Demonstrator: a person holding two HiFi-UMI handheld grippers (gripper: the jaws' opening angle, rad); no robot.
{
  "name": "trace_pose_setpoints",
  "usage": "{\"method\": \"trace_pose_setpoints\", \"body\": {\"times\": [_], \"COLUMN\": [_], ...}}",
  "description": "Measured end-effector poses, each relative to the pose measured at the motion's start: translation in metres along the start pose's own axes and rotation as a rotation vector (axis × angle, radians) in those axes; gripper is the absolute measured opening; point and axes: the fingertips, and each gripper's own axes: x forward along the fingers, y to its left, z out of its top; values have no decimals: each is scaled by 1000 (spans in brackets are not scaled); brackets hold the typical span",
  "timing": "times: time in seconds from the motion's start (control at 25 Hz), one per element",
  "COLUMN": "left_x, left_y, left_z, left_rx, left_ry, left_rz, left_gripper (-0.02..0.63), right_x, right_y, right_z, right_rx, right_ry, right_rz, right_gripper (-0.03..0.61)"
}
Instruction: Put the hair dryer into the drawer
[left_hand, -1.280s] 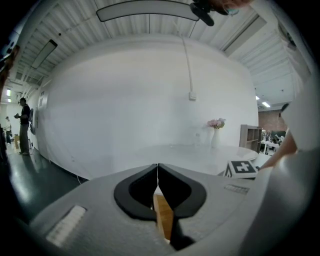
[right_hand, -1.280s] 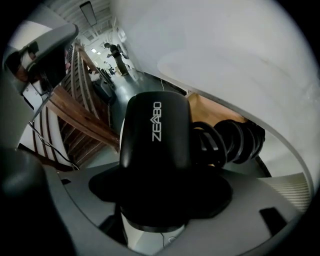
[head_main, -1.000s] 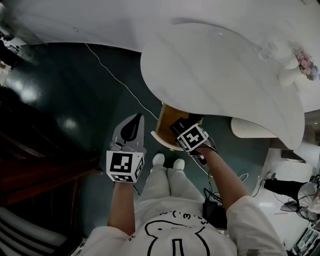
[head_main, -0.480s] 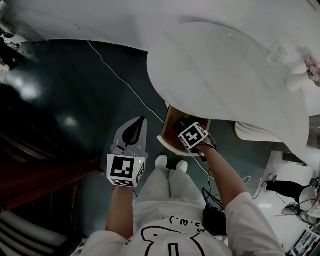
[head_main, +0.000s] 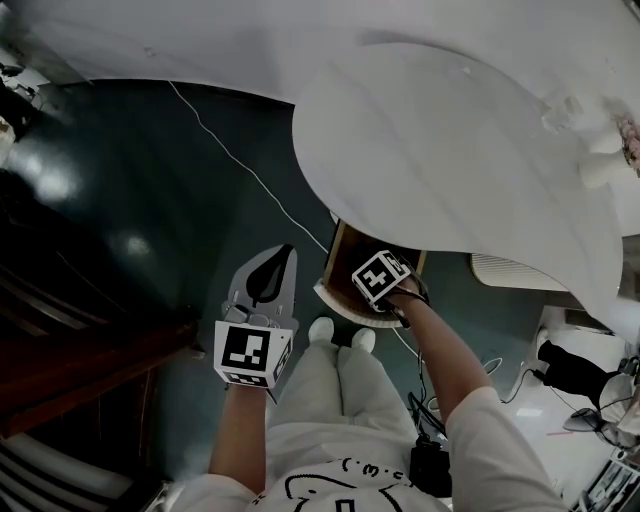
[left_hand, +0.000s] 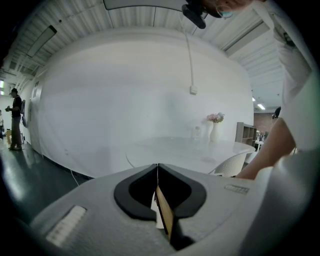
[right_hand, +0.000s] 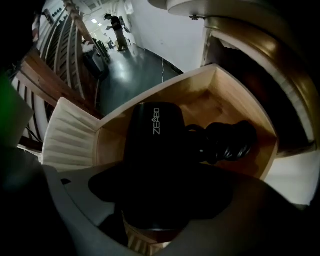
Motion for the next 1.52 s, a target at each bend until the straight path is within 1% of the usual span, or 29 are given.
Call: {"method": "trace_pose_setpoints", "body": {"times": [0.24, 0.36, 0.48, 0.64, 0.76, 0.84, 0.92, 1.0, 1.32, 1.52], "left_x": [10, 12, 15, 16, 15, 16, 14, 9, -1, -4], "left_y": [-3, -4, -3, -4, -6, -7, -8, -7, -9, -13], "left_z": [-10, -20, -28, -39, -45, -46, -46, -47, -39, -25], "left_rx": [28, 30, 30, 11, -28, -39, -36, -33, -34, -36], "left_ry": [14, 26, 34, 41, 38, 34, 34, 32, 27, 10], "left_rz": [-31, -37, -40, -39, -34, -29, -31, -31, -27, -30], "left_gripper": [17, 17, 17, 17, 17, 17, 17, 17, 17, 17], "right_x": [21, 32, 38, 44, 46, 48, 49, 49, 33, 12], "right_y": [-11, -12, -15, -17, -17, -19, -20, -19, -15, -16], "right_z": [-1, -3, -3, -6, -8, -14, -20, -22, -26, -28], "right_rx": [-14, -11, -29, -54, -58, -74, -111, -135, -154, -133], "right_ry": [29, 44, 62, 101, 116, 159, 211, 238, 268, 240], "right_rz": [-20, -19, -41, -66, -65, -83, -122, -150, -193, -212], "right_gripper": [350, 351, 351, 351, 351, 351, 353, 354, 356, 354]}}
